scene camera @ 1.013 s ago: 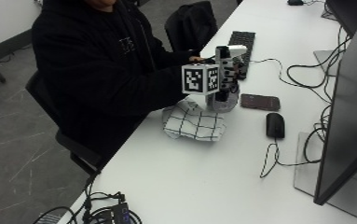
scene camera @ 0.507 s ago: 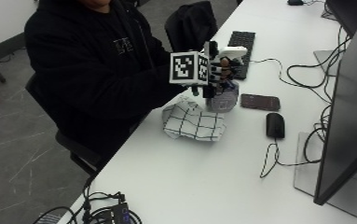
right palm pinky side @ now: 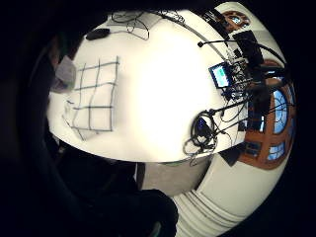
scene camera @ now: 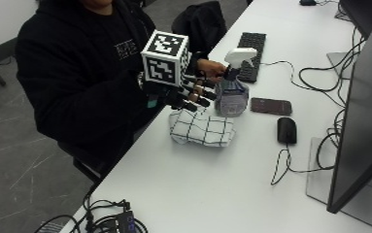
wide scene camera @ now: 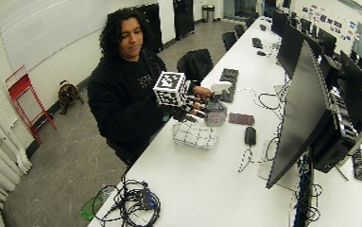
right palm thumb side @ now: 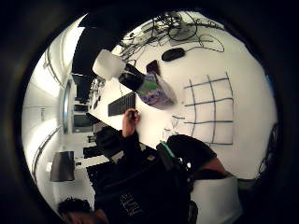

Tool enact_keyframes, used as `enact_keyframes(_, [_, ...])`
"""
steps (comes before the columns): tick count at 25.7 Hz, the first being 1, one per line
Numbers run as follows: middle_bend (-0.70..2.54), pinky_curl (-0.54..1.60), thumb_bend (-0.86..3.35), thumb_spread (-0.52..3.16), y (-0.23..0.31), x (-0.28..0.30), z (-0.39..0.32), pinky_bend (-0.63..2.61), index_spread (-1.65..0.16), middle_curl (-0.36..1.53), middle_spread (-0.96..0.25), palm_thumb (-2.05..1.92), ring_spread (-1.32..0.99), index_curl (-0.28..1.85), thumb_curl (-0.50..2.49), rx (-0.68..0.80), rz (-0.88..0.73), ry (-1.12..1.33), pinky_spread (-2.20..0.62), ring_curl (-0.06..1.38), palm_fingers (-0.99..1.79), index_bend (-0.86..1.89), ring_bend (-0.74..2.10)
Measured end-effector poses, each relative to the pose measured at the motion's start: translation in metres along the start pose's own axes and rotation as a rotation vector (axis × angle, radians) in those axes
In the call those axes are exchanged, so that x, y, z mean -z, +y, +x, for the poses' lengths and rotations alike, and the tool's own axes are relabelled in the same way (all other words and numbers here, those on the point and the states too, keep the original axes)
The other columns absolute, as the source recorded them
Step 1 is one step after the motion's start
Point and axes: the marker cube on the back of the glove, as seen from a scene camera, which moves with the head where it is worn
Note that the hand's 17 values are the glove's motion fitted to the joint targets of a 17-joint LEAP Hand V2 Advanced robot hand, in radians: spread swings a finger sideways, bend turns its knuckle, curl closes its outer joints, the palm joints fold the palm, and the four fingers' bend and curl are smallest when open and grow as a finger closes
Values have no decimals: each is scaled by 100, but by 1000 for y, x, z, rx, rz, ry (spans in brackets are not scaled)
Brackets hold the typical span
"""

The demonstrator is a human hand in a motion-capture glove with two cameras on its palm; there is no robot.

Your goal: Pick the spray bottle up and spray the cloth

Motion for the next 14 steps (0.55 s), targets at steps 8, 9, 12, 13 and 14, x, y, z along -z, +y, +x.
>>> enact_keyframes(8, [25,36,-6,93,34,-25,21,42,-37,40,-4,40,-5,25,43,20,-33,66,20,36,22,12,48])
enact_keyframes(9, [25,36,-5,94,37,-30,21,42,-37,40,-4,40,-5,25,42,21,-40,70,21,35,21,12,47])
enact_keyframes(12, [24,36,-4,95,44,-43,19,41,-38,39,-4,40,-5,24,41,31,-55,63,21,35,20,12,46])
enact_keyframes(13, [24,36,-3,96,45,-46,18,42,-38,39,-4,40,-5,24,41,35,-59,58,21,35,20,11,47])
enact_keyframes(14, [24,36,-3,96,45,-48,18,42,-38,39,-4,41,-4,24,40,36,-61,55,21,35,20,12,46])
